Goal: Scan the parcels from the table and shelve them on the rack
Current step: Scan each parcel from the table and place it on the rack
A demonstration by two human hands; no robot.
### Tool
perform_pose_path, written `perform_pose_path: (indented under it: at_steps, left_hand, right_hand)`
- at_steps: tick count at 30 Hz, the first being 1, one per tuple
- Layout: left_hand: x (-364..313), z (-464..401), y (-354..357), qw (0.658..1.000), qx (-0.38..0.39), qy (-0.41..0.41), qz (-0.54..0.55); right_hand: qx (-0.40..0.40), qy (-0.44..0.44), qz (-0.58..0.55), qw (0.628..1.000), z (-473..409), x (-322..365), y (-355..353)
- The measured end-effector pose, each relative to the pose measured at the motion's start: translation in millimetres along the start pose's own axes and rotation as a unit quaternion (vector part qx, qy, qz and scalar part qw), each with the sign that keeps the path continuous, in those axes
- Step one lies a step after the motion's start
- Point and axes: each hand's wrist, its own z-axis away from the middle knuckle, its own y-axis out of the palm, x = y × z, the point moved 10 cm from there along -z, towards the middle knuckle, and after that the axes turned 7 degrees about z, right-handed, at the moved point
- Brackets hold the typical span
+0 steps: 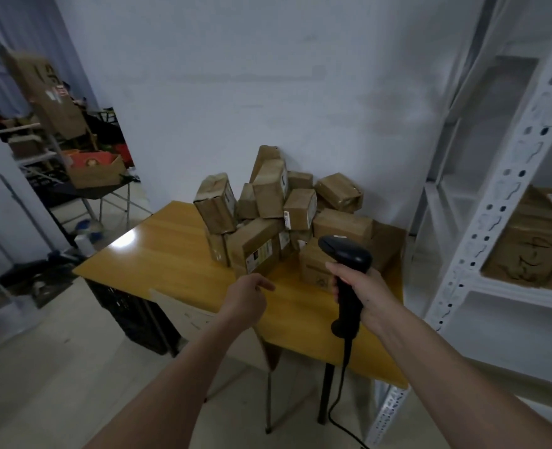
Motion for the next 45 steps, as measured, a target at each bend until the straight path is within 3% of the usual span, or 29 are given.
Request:
perform_pose_path:
  at_steps: [7, 19, 29, 37, 45]
  left_hand:
    - [-8.6, -66.8, -20.7, 0.999, 0.005, 0.017, -0.048]
    - [-59.2, -276.6, -25.4, 0.993, -0.070, 0.060, -0.069]
    - [-76.0, -364.6, -33.9, 0.990, -0.129, -0.018, -0.059]
    - [-55.1, -419.5, -9.5, 0.988, -0.100, -0.089, 0.077]
    - [-10.5, -422.2, -35.5, 0.937, -0.065, -0.140, 0.314]
  right_hand:
    - [0.014, 0.046, -0.031, 0.998, -67.4, 1.9, 28.1]
    - [0.016, 0.075, -0.051, 0.996, -228.8, 52.1, 38.1]
    - [0.004, 0.113, -0.044, 0.993, -290.0, 48.1, 47.3]
    - [-0.029, 0.113, -0.049, 0.992, -298.6, 35.4, 40.4]
    - [-0.151, 0.081, -0.079, 0.982, -308.5, 45.3, 65.8]
